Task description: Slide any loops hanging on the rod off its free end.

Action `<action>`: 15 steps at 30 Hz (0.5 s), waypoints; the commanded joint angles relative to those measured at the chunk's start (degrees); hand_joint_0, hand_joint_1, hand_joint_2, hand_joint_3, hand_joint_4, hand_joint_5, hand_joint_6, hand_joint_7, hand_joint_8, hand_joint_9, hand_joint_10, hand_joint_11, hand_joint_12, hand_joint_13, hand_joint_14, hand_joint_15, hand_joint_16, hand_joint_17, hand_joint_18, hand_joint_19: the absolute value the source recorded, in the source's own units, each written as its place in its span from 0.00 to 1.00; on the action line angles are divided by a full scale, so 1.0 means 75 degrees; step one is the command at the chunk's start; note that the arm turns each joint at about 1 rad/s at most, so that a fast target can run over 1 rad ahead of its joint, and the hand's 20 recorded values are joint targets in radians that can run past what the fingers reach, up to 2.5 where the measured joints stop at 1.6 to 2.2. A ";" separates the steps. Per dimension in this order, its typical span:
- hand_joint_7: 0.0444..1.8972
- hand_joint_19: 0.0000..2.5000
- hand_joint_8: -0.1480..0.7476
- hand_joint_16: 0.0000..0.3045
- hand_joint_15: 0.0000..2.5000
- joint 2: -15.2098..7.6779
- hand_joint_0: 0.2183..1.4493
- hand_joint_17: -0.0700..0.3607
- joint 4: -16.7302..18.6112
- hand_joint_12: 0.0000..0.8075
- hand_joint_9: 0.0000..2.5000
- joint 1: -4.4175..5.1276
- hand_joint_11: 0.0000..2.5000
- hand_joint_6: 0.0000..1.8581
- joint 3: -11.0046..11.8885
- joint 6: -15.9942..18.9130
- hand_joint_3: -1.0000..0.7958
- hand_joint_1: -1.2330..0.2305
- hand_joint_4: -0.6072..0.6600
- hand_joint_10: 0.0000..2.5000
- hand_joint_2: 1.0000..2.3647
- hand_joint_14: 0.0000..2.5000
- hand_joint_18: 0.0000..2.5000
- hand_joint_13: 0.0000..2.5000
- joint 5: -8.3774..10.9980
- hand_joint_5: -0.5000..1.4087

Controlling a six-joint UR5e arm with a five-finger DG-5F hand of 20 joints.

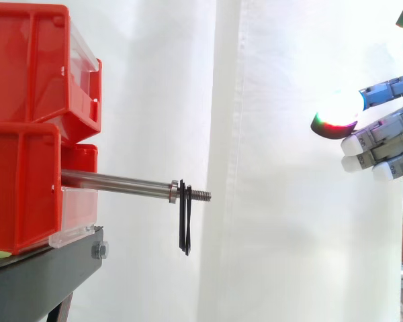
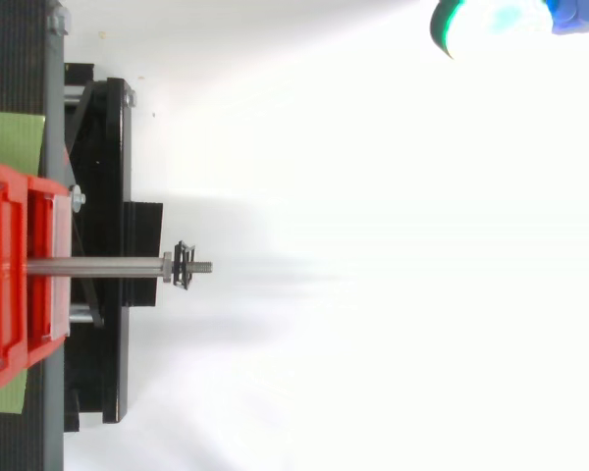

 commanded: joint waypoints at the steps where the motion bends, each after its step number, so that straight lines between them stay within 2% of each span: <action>1: 0.37 0.09 0.44 0.13 0.00 -0.0286 0.27 0.37 0.0152 0.37 0.24 0.0056 0.00 0.27 -0.0020 -0.0039 0.28 0.43 0.64 0.00 0.00 0.00 0.13 0.14 0.0002 0.17; 8: 0.37 0.09 0.44 0.13 0.00 -0.0426 0.27 0.37 0.0258 0.36 0.24 0.0080 0.00 0.27 -0.0032 0.0008 0.28 0.44 0.64 0.00 0.00 0.00 0.13 0.13 0.0002 0.17; 15: 0.37 0.09 0.44 0.13 0.00 -0.0614 0.27 0.37 0.0562 0.37 0.24 0.0091 0.00 0.27 -0.0020 -0.0027 0.28 0.44 0.64 0.00 0.00 0.00 0.13 0.13 0.0002 0.17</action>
